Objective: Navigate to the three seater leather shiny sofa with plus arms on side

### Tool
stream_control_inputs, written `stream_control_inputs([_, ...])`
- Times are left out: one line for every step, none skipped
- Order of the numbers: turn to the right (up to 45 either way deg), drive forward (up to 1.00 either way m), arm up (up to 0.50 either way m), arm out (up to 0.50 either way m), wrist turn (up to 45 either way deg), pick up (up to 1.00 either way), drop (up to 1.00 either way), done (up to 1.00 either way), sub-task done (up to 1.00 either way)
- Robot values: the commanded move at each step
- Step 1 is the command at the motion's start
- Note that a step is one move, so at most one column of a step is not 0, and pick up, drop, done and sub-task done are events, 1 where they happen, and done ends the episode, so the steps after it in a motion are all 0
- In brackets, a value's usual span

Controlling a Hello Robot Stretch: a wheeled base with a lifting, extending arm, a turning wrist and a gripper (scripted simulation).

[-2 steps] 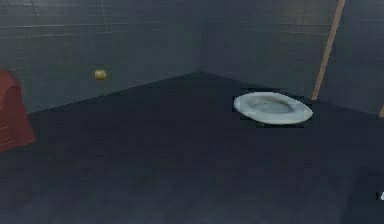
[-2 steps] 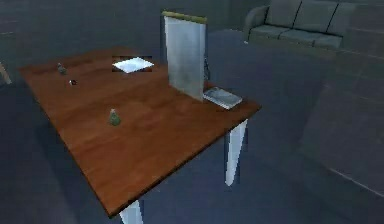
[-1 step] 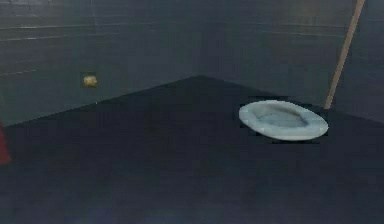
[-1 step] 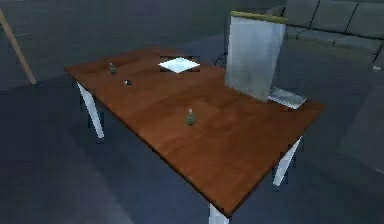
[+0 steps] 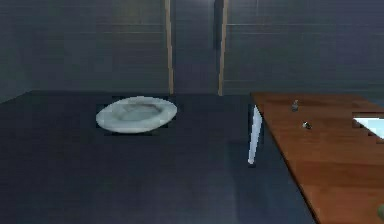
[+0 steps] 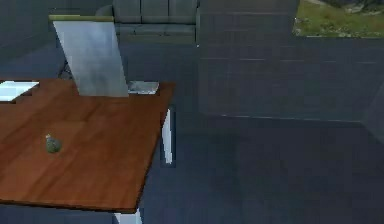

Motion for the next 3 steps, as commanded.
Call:
stream_control_inputs([0.0, 1.0, 0.0, 0.0, 0.0, 0.0, 0.0, 0.0, 0.0])
stream_control_inputs([3.0, 0.0, 0.0, 0.0, 0.0, 0.0, 0.0, 0.0, 0.0])
stream_control_inputs([0.0, 1.0, 0.0, 0.0, 0.0, 0.0, 0.0, 0.0, 0.0])
